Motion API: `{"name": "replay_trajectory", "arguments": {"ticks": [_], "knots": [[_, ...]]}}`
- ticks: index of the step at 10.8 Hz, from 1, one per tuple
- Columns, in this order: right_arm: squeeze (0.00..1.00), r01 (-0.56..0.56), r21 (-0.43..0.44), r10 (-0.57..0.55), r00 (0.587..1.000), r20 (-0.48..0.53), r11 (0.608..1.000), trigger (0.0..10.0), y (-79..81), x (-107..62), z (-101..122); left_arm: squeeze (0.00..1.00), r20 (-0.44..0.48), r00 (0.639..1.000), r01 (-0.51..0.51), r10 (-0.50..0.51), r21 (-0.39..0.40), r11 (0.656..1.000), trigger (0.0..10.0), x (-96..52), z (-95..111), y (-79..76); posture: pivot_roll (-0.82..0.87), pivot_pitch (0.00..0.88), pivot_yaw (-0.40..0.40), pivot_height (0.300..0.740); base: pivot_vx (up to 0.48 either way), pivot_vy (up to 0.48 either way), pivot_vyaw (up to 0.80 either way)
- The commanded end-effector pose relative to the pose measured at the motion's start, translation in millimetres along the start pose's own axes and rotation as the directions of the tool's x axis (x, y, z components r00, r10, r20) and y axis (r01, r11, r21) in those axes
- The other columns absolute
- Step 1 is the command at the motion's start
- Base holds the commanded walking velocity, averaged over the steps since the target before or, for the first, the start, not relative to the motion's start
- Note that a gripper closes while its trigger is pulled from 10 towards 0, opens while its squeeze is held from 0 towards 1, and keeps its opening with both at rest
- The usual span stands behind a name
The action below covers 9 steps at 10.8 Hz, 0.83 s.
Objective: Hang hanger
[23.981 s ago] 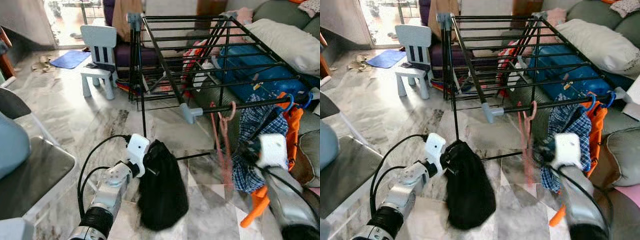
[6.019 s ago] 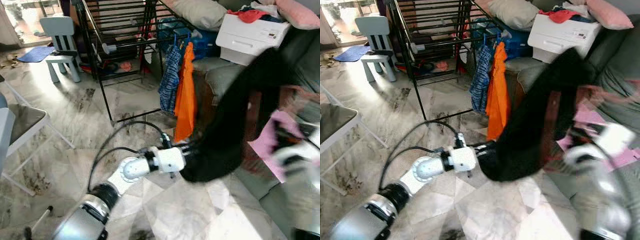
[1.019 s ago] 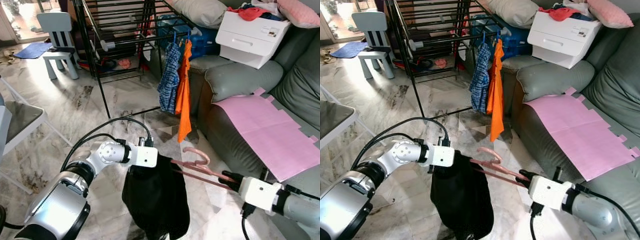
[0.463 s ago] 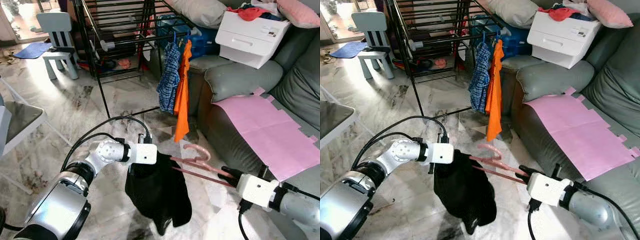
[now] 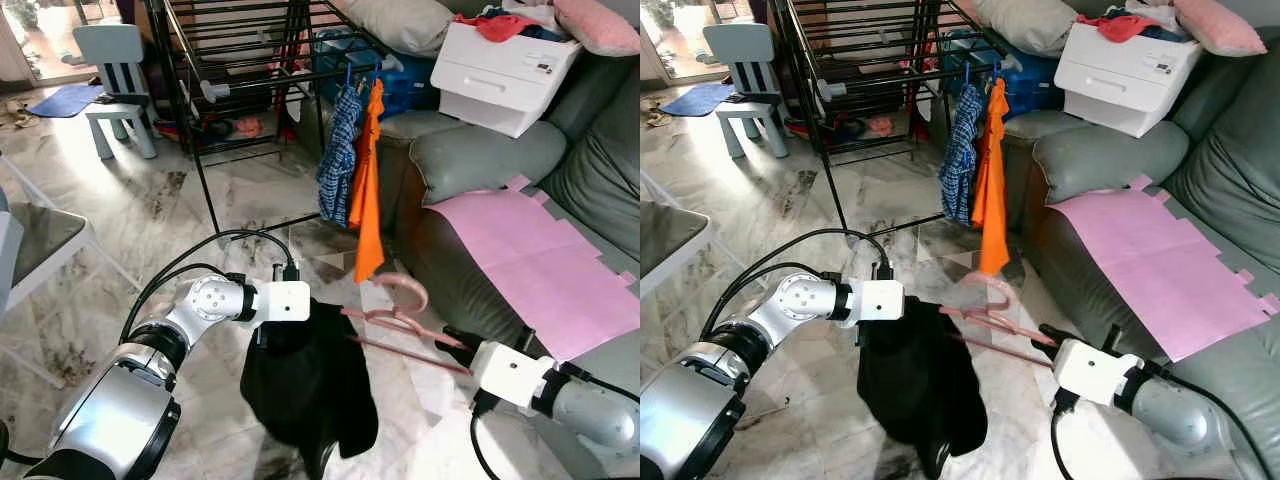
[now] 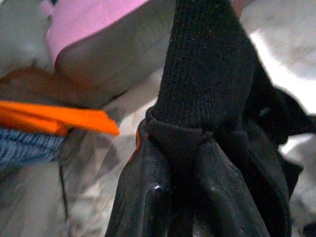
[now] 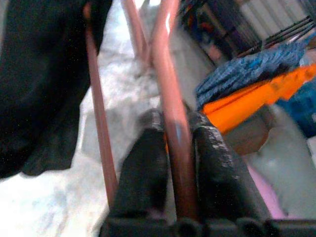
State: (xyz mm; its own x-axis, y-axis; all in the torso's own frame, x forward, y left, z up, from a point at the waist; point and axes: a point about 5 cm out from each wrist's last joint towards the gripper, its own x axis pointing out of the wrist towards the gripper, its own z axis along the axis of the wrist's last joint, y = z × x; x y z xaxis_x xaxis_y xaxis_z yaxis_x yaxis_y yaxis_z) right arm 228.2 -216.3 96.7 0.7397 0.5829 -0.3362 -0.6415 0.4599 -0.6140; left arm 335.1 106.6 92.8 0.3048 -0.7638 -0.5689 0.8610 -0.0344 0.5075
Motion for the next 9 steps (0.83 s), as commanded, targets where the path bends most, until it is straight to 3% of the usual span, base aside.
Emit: {"name": "replay_trajectory", "arguments": {"ticks": [1,4,5,9], "knots": [[1.0,-0.02,-0.009,0.02,0.999,0.045,1.0,10.0,1.5,6.9,9,0.0,0.086,0.996,-0.006,0.003,0.032,0.999,0.0,10.4,17,2.6,0.0,0.0,-0.009,0.74,0.0,0.0,0.0],[1.0,-0.047,0.015,0.047,0.998,-0.035,0.999,10.0,1.5,-3.2,-4,0.0,0.002,1.0,-0.03,0.03,-0.014,0.999,0.0,2.0,-1,-1.7,0.0,0.0,-0.007,0.74,0.0,0.0,0.0],[1.0,-0.029,0.019,0.03,0.998,-0.057,0.999,10.0,-1.0,-9.5,-3,0.0,-0.067,0.995,-0.082,0.08,-0.025,0.996,0.0,-3.9,-11,0.8,0.0,0.0,-0.001,0.74,0.0,0.0,0.0],[1.0,0.062,0.062,-0.058,0.996,-0.06,0.996,10.0,-2.6,-27.0,11,0.0,-0.186,0.964,-0.202,0.191,-0.037,0.979,0.0,-13.0,-23,10.5,-0.01,0.0,0.01,0.74,0.0,0.0,0.0]]}}
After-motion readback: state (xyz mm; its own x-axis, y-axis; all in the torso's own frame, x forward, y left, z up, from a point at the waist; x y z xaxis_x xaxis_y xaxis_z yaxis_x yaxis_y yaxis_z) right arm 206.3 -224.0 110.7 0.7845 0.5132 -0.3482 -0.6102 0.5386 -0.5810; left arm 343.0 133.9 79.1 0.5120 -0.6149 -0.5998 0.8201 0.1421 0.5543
